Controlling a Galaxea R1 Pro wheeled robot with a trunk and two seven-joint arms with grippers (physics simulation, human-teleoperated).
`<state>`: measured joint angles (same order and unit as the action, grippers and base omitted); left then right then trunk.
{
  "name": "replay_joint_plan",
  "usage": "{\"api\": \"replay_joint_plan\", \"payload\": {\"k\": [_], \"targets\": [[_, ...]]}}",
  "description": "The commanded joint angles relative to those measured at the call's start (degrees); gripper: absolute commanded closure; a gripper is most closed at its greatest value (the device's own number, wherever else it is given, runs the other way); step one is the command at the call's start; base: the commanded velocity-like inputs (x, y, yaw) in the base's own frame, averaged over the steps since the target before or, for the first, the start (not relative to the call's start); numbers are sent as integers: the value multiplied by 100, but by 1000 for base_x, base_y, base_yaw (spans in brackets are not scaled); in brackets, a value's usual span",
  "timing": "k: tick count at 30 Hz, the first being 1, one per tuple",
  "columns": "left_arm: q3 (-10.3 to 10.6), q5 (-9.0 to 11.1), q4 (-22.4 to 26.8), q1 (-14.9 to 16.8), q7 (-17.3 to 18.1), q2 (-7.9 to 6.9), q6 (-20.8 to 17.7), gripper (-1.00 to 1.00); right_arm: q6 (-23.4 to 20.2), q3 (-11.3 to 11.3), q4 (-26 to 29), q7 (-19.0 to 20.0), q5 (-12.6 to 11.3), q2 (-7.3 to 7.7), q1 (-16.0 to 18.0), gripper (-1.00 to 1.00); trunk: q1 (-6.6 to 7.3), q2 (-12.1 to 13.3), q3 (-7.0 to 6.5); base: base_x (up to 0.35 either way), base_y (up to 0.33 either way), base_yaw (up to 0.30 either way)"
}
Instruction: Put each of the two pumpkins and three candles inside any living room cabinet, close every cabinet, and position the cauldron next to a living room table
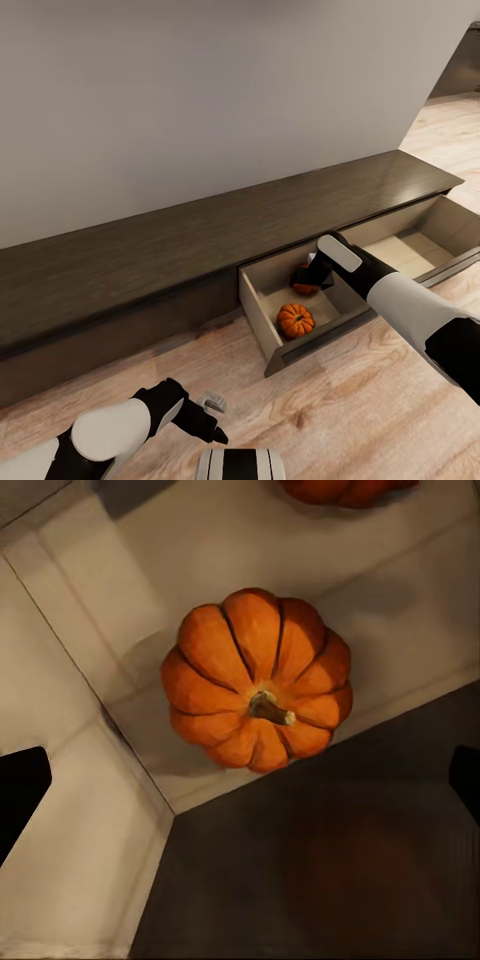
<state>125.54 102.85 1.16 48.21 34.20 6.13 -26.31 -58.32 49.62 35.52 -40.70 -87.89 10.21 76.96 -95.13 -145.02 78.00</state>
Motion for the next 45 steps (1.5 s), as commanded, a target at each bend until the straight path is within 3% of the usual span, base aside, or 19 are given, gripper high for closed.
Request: {"api": "replay_joint_plan", "payload": {"k": [1,12,45], "targets": [[45,60,-2,4,11,2,-41,-100,-29,34,8,-56,-60,6,6,-100,3,0,-18,0,0,0],[41,56,-2,4,8,2,-53,-100,-154,61,-502,-103,-74,-36,4,-100,32,15,-262,0,0,0],[50,58,-11,4,-18,-4,-42,-100,-145,119,-545,-61,-71,-37,3,-100,117,59,-993,0,0,0]]}}
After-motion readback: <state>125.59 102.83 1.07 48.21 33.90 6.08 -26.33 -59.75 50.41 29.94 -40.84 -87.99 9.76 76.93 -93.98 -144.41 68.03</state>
